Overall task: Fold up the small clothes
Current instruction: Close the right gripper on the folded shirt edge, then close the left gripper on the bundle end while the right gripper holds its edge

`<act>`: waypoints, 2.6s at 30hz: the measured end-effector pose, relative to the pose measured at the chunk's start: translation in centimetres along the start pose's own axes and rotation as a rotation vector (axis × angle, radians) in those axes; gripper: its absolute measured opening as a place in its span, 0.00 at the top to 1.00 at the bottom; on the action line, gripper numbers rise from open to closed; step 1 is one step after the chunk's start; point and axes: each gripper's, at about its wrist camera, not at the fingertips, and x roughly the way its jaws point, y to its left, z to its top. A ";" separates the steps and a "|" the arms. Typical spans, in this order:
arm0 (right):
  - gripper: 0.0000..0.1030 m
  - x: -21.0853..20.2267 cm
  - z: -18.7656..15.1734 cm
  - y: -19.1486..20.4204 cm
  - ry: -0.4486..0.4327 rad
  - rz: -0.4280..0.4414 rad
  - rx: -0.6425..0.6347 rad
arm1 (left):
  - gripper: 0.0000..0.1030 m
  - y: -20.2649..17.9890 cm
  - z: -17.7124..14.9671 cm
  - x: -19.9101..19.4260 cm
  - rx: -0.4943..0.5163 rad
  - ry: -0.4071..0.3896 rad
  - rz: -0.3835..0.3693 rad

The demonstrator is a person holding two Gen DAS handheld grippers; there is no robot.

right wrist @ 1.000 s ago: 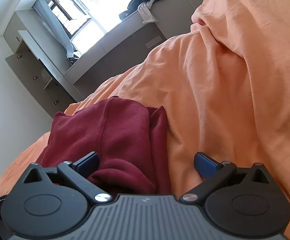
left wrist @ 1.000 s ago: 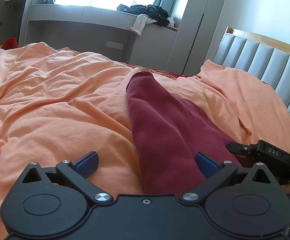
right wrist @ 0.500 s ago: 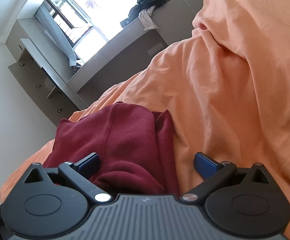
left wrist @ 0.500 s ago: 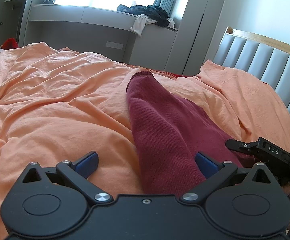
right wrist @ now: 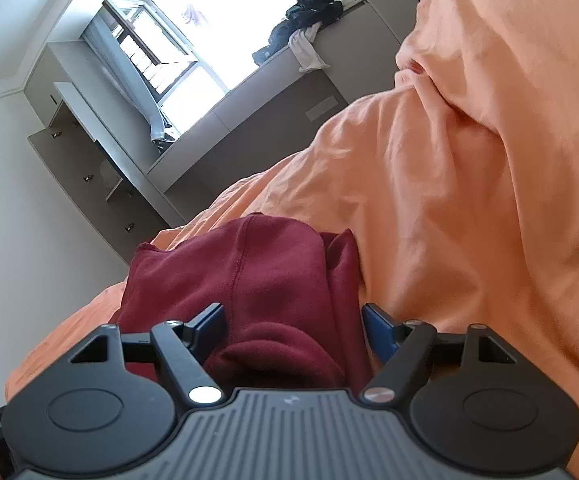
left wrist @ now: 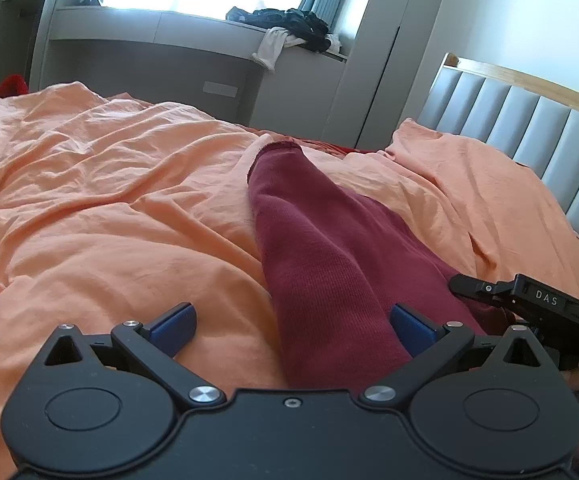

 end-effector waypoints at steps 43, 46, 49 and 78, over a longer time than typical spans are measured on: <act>0.28 4.6 2.4 -3.9 0.036 0.123 0.096 | 0.00 0.7 0.1 0.2 0.013 0.009 -0.034; 0.28 4.3 2.4 -4.1 0.048 0.155 0.111 | 0.00 0.7 0.1 0.2 0.015 0.010 -0.036; 0.28 3.7 2.3 -4.0 0.077 0.185 0.111 | 0.00 0.6 0.0 0.2 0.014 0.009 -0.035; 0.54 2.1 0.9 -2.4 0.065 0.105 0.104 | 0.00 0.7 0.2 0.2 0.004 0.022 -0.037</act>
